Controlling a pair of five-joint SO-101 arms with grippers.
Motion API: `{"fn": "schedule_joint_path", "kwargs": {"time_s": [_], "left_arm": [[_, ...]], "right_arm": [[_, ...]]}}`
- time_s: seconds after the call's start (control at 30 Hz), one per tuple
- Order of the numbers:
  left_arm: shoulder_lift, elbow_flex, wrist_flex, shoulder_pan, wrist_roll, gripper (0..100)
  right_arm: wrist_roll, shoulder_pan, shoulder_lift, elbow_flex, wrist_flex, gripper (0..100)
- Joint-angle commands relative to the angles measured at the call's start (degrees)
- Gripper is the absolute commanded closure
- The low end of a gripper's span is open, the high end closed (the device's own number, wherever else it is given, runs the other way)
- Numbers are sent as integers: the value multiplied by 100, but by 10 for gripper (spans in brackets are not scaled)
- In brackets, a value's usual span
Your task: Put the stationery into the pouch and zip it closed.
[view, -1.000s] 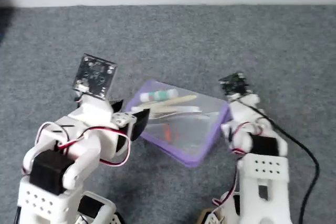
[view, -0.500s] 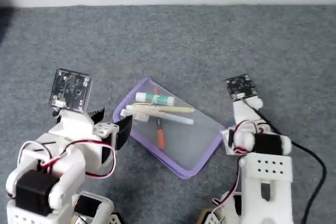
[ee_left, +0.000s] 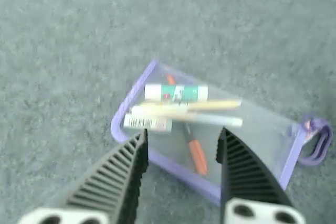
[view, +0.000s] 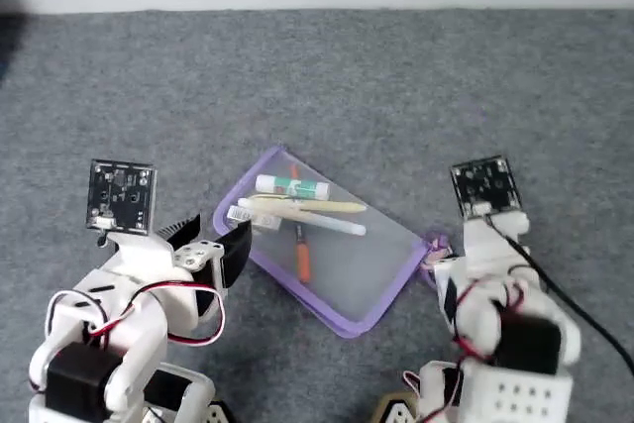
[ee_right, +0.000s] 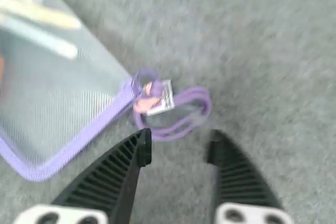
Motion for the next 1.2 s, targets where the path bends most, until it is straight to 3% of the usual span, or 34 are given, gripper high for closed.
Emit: {"fn": "schedule_joint_path", "kwargs": {"time_s": [0.0, 0.07, 0.2, 0.47, 0.6, 0.77, 0.93, 1.17], "left_arm": [[-255, 171, -545, -53, 62, 906], [-387, 470, -835, -53, 53, 987], [-571, 1095, -1099, -53, 53, 988], [-941, 1851, -1354, -53, 35, 988], [-1371, 2554, -1820, -62, 0, 988], [-1881, 3204, -2145, -440, -580, 988], [-2207, 3916, -2154, -1020, -835, 988], [-2708, 4725, -2171, -1099, -862, 988]], "right_arm": [[-475, 31, -391, -299, -207, 991], [-862, 40, -435, -290, -224, 955], [-1495, 31, -435, -211, -382, 991], [-1890, 40, -505, 510, -734, 991], [-1934, 31, -505, 527, -664, 991], [-2031, 48, -505, 527, -409, 991], [-2136, 57, -505, 536, -338, 991], [-2075, 31, -1525, 1196, -330, 991]]}}
